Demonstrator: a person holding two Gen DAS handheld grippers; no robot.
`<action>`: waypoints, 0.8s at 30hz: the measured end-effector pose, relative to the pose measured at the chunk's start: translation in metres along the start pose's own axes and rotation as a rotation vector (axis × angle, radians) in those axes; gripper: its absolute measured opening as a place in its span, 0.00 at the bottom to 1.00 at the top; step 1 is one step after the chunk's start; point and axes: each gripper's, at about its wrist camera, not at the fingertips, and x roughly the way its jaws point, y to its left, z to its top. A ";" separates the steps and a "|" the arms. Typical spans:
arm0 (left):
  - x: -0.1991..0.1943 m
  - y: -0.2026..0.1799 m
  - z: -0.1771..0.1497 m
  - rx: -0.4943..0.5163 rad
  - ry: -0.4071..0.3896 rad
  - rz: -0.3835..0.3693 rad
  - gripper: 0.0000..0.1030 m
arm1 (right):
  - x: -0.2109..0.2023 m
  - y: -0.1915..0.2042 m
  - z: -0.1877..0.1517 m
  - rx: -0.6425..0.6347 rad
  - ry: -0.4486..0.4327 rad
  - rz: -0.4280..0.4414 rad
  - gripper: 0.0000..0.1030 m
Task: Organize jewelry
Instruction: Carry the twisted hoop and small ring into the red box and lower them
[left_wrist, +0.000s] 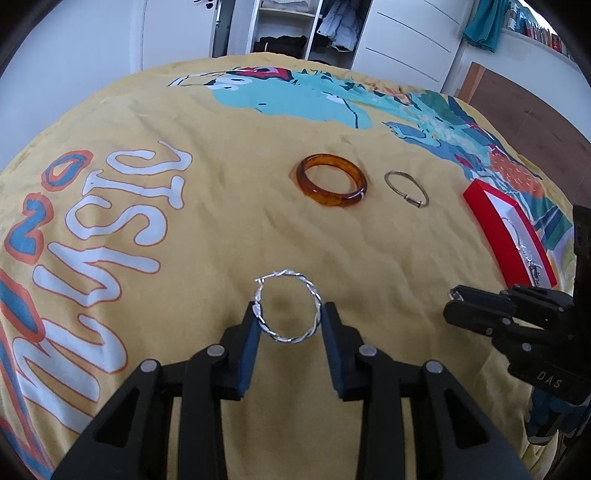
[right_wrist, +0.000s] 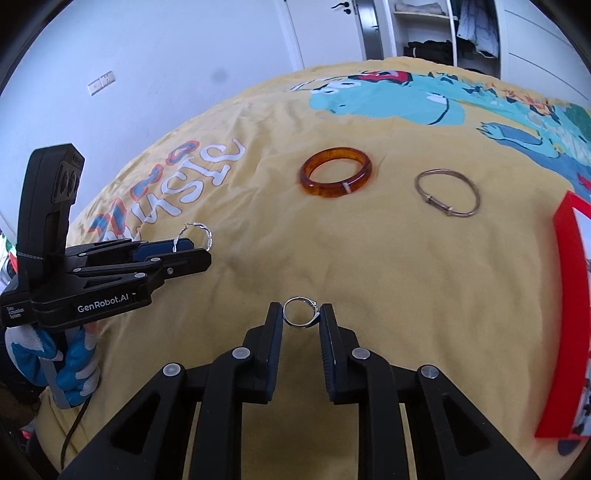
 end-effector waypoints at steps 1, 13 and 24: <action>-0.004 -0.003 0.001 0.005 -0.004 0.000 0.30 | -0.007 -0.002 0.000 0.005 -0.009 -0.007 0.19; -0.033 -0.071 0.029 0.093 -0.063 -0.059 0.30 | -0.090 -0.051 -0.012 0.080 -0.108 -0.093 0.19; -0.003 -0.214 0.053 0.254 -0.046 -0.232 0.30 | -0.131 -0.159 -0.041 0.218 -0.100 -0.234 0.19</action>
